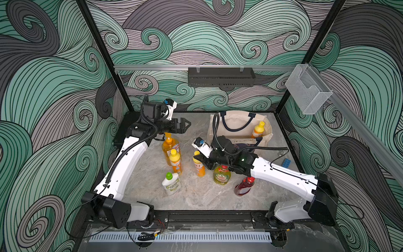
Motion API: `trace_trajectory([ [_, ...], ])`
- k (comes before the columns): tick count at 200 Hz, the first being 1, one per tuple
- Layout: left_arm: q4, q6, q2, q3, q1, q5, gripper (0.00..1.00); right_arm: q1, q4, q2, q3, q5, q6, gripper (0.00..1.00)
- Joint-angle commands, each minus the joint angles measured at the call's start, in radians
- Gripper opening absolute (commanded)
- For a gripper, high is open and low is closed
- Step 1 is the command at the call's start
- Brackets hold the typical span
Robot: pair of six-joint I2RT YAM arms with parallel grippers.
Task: Pack dish soap into the shopping bag
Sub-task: Pick up the bottle of dish soap at the center of the board.
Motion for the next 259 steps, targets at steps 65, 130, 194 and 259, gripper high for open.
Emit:
trace_trajectory([
  [65,0.027,-0.019,0.014,-0.004,0.008,0.043,0.99,-0.003,-0.059,-0.084,0.225,0.045,-0.023,0.00],
  [130,0.047,-0.041,0.018,-0.013,0.007,0.080,0.99,-0.018,-0.218,-0.049,0.425,0.091,-0.023,0.00],
  [194,0.059,-0.054,0.019,-0.018,-0.001,0.096,0.98,-0.046,-0.325,0.000,0.610,0.083,-0.058,0.00],
  [259,0.068,-0.062,0.023,-0.023,-0.021,0.109,0.99,-0.119,-0.386,0.056,0.744,0.046,-0.042,0.00],
])
